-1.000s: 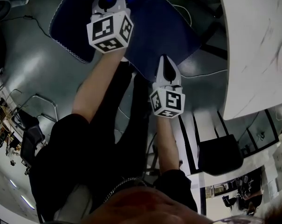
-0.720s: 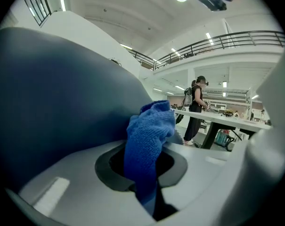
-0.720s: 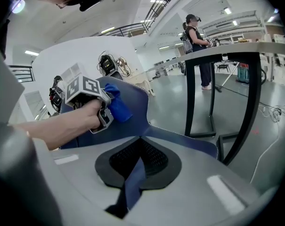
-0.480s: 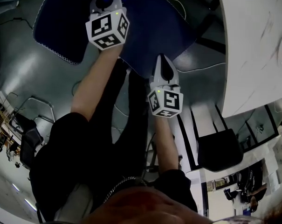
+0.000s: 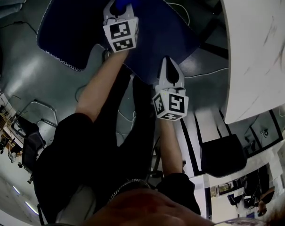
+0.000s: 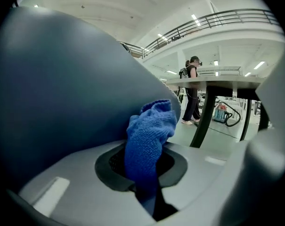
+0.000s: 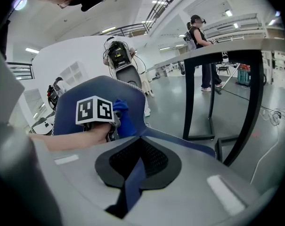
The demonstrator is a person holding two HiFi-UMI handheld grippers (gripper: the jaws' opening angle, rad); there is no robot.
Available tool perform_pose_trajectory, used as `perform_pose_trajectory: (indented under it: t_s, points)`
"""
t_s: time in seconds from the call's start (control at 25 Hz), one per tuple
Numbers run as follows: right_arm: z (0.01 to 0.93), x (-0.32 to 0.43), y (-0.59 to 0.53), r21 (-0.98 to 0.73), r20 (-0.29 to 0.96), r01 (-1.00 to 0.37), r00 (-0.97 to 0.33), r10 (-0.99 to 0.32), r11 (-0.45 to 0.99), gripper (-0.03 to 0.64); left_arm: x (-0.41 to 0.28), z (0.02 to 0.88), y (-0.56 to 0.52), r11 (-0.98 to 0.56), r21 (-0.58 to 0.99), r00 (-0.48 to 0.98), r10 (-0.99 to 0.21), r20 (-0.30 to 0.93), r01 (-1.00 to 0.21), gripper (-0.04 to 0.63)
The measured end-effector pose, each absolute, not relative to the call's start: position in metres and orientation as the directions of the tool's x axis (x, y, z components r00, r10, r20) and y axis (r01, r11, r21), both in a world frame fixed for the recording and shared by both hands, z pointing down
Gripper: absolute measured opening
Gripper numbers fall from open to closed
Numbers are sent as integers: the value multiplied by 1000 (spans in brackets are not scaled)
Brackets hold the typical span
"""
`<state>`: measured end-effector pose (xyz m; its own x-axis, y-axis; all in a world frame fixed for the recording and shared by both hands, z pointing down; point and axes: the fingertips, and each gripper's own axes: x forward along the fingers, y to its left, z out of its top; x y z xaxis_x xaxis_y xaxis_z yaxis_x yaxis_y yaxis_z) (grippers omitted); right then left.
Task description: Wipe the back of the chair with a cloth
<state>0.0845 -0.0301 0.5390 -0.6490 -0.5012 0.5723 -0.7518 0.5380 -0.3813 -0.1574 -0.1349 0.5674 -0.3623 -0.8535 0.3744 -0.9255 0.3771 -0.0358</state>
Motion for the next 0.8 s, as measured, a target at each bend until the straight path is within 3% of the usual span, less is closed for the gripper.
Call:
perform_pose_trajectory:
  t_s: [0.8]
  points:
    - [543,78,-50,-373,594,-753,-643,-484,542,3,-142,666,-131,350,-25,-296,-749,592,-936,54]
